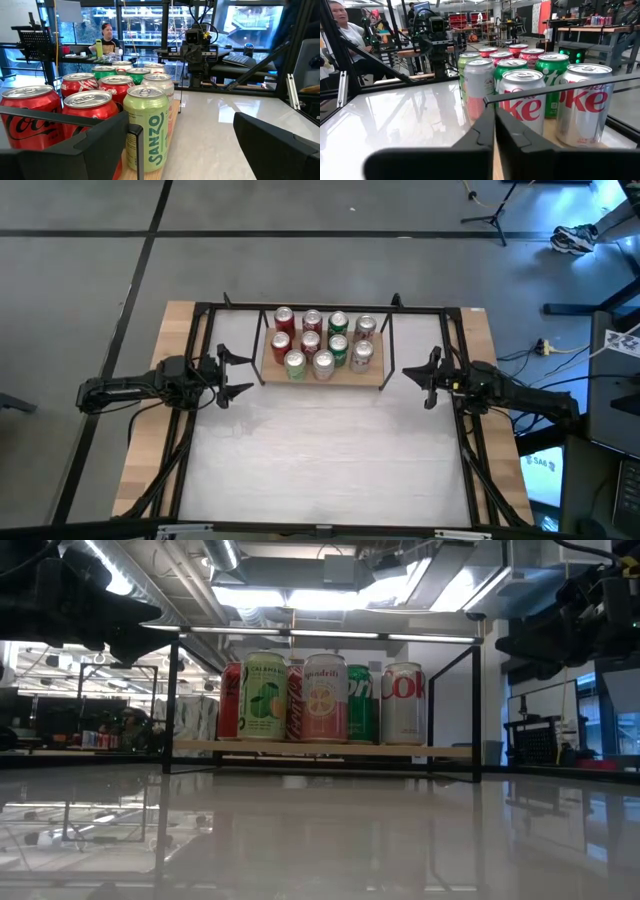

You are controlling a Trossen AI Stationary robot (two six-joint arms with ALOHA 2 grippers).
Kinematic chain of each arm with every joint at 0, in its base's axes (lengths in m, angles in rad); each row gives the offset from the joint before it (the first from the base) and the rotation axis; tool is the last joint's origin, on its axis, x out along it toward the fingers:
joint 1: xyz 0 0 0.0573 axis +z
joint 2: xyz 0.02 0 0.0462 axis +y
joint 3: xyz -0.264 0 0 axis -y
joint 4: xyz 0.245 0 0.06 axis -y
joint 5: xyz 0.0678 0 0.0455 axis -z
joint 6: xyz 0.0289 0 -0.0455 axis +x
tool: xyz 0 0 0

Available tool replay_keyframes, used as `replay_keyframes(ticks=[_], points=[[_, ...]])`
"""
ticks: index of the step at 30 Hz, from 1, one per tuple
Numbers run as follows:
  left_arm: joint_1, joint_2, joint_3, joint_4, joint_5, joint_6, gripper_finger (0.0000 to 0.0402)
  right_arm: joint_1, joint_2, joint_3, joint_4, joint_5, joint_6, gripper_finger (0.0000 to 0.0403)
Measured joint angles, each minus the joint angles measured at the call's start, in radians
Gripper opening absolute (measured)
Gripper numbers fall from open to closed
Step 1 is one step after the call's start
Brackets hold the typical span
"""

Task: Place canned beverage on shelf
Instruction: Return to Home Position

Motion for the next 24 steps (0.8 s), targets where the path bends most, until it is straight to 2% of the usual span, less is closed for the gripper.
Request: replay_keyframes(ticks=[2,10,24], points=[[0.0,0.0,0.0,0.0,0.0,0.0,0.035,0.0,0.0,0.0,0.0,0.001,-0.001,0.0006],[0.0,0.0,0.0,0.0,0.0,0.0,0.035,0.0,0.0,0.0,0.001,0.019,-0.002,0.0003],[0.0,0.0,0.0,0.0,0.001,0.0,0.035,0.0,0.0,-0.001,0.0,0.018,-0.01,0.0014]])
